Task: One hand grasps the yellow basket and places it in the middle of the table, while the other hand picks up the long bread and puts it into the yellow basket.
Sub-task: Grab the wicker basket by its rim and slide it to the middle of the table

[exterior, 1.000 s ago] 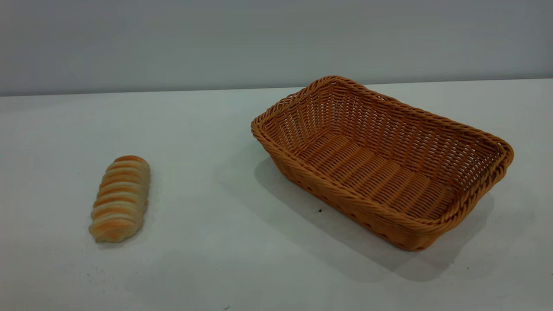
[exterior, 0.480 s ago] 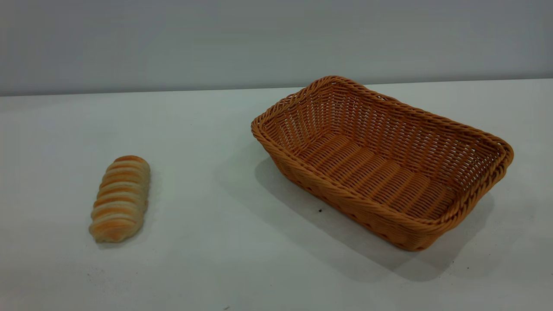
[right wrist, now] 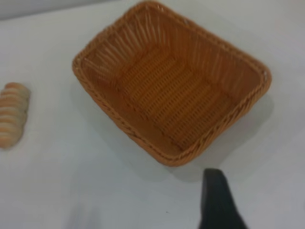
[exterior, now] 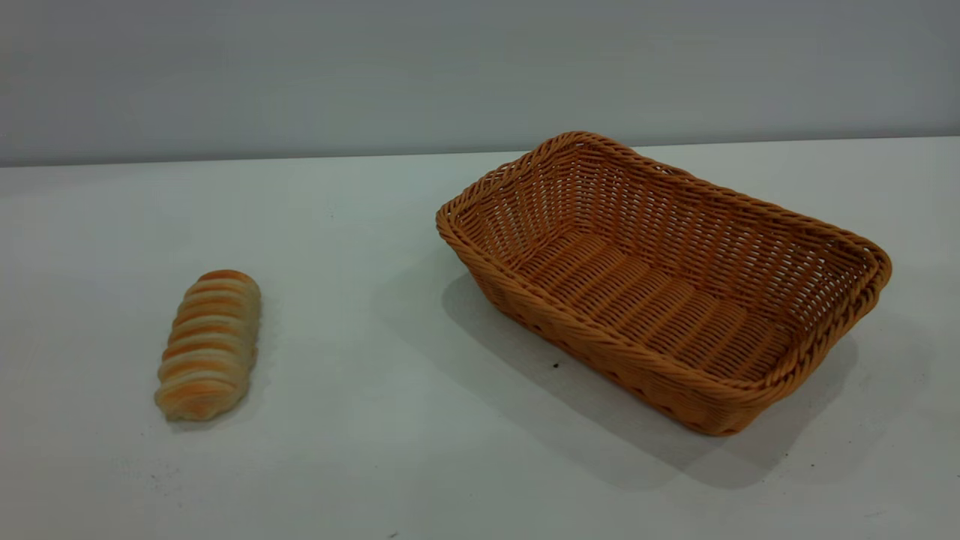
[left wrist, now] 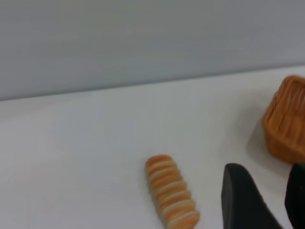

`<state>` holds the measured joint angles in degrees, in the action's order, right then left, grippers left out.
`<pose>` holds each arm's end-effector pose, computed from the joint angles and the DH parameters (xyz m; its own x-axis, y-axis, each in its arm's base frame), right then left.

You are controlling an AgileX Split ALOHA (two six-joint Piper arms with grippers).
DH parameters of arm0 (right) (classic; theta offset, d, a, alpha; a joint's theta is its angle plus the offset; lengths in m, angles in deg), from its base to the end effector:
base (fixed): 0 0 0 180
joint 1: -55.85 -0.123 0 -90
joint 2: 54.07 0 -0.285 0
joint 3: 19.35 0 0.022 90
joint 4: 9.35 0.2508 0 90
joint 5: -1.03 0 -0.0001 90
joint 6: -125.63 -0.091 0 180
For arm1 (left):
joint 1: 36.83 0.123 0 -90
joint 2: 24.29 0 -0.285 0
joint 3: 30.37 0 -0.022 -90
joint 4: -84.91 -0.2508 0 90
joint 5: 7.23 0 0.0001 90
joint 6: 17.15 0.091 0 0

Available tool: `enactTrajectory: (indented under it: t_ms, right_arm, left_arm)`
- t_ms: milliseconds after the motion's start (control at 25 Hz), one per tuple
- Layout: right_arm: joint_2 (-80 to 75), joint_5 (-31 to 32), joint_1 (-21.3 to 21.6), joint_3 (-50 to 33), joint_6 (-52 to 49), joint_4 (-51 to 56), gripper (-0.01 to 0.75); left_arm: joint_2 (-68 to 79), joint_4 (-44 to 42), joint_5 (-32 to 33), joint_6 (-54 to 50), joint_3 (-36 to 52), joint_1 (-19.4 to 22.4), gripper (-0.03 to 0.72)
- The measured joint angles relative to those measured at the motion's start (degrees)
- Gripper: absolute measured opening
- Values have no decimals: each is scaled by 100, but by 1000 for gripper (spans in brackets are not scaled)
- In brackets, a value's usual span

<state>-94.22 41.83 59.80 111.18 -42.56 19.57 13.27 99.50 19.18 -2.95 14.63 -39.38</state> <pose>0.1037 0.0217 0.2788 -0.6208 0.2225 -0.7518 -0.0715 0.9388 0.3368 0.1052 -0.0149 0.3226 -0.3096 0.0325 -0.9503 0.1564 0.9875 -0.0172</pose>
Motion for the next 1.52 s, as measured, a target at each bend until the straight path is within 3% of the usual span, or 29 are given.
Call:
enactTrajectory:
  t_ms: [160,360,560,720,1000,1520]
  right_arm:
    - [-1477,-616,0,0,659,628,494]
    - [-2978,-1095,0,0,1350,1254,497]
    - [-4033,-1482,0,60,1950,1967,497]
    - [-4747,-1608,0,172,2544,2722,514]
    - [-5834,-1677,0,690,3289,3825,532]
    - [-7405,-1675,0,1408,3462,4016,532]
  left_arm:
    - [1497,0,-134,719,-332,-29,300]
    - [3038,0,-246,1369,-852,-40,300]
    - [4088,0,-773,1754,-1320,-40,300]
    - [4793,0,-1224,1882,-1799,-40,300]
    - [5783,0,-1421,1988,-2582,-156,300]
    - [7248,0,-1232,2113,-3688,-174,300]
